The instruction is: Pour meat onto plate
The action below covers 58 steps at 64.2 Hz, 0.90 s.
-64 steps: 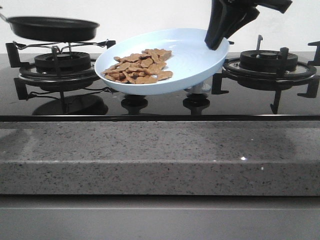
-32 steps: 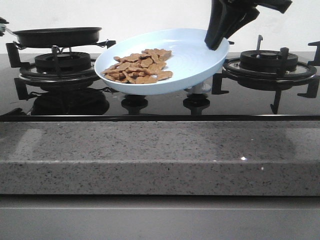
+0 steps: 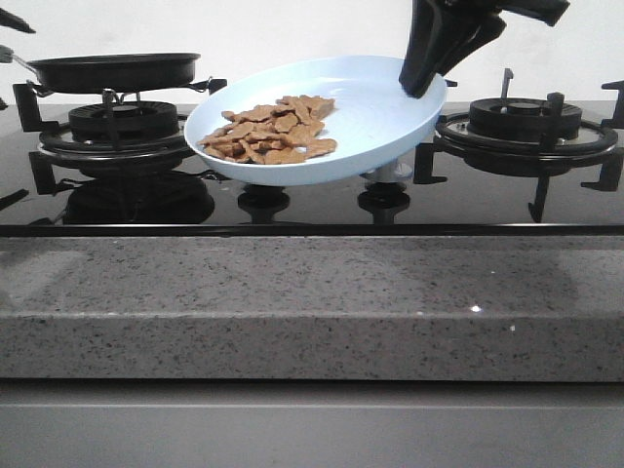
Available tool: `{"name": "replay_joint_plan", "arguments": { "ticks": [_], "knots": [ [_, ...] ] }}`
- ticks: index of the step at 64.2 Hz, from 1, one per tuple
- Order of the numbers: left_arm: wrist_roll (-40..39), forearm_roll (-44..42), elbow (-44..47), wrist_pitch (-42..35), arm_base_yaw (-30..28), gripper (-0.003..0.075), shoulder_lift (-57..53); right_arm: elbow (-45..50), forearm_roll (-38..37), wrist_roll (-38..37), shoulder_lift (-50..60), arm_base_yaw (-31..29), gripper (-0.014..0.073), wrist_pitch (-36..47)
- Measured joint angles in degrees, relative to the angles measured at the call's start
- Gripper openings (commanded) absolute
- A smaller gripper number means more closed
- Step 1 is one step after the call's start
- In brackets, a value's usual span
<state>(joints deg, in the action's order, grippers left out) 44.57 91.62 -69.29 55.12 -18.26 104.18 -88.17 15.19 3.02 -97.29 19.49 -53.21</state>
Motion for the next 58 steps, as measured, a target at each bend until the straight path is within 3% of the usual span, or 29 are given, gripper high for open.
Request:
{"name": "replay_joint_plan", "arguments": {
  "ticks": [4,16,40,50,58],
  "knots": [
    [0.0,-2.6,0.0,1.67,-0.43,0.0421,-0.7,0.0,0.0,0.0,0.0,0.0,-0.0058,0.0],
    [0.0,-9.12,0.86,4.18,-0.63,-0.0018,-4.7,0.0,0.0,0.0,0.0,0.0,-0.0058,0.0],
    [2.12,-15.78,4.76,4.32,0.48,-0.002,-17.33,0.0,0.0,0.0,0.0,0.0,-0.0058,0.0],
    [-4.18,-36.08,4.89,-6.95,8.91,-0.002,-28.91,0.0,0.0,0.07,0.0,0.0,-0.0058,0.0],
    [-14.28,-56.78,5.14,-11.86,21.38,-0.002,-37.02,0.0,0.0,0.07,0.0,0.0,-0.0058,0.0]
  ]
}}
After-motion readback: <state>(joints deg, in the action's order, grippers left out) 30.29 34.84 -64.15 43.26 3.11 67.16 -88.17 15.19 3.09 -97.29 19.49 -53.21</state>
